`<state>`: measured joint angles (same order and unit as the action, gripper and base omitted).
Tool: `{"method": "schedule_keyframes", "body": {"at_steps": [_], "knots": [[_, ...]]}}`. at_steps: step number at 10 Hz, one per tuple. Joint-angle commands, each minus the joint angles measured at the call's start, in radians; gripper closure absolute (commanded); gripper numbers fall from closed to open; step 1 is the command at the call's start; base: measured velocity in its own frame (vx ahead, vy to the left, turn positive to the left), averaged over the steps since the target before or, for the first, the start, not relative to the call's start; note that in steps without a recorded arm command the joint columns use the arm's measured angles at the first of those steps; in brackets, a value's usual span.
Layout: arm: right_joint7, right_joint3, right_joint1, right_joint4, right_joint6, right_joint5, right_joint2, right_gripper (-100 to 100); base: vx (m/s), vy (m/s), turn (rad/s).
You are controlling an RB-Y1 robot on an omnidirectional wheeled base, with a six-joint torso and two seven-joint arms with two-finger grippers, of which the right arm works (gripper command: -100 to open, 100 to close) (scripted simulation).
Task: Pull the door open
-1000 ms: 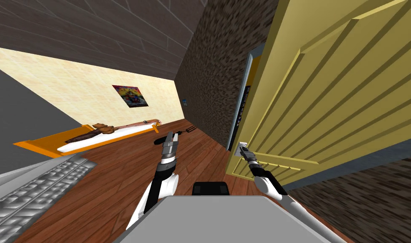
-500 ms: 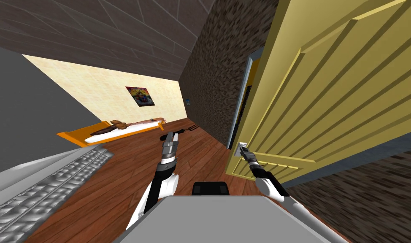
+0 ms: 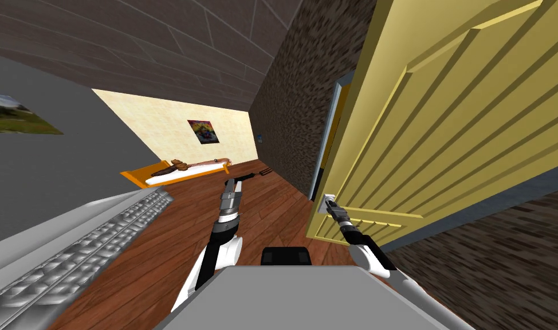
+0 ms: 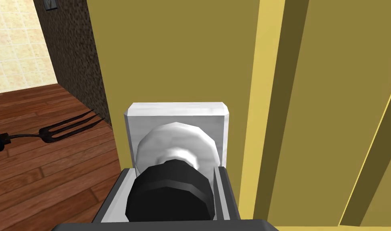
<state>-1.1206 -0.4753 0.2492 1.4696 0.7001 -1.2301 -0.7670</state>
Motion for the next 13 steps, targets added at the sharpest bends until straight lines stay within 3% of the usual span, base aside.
{"method": "schedule_keyframes", "body": {"at_steps": [1,3,13], "knots": [[-0.016,-0.01,0.002,0.004,0.011,0.008,-0.013,100,-0.226,-0.065,0.136],[-0.017,-0.011,0.001,0.004,0.01,0.008,-0.015,100,-0.172,-0.033,0.082],[-0.111,-0.07,0.025,0.015,0.061,0.064,-0.084,100,-0.197,-0.058,0.13]]}}
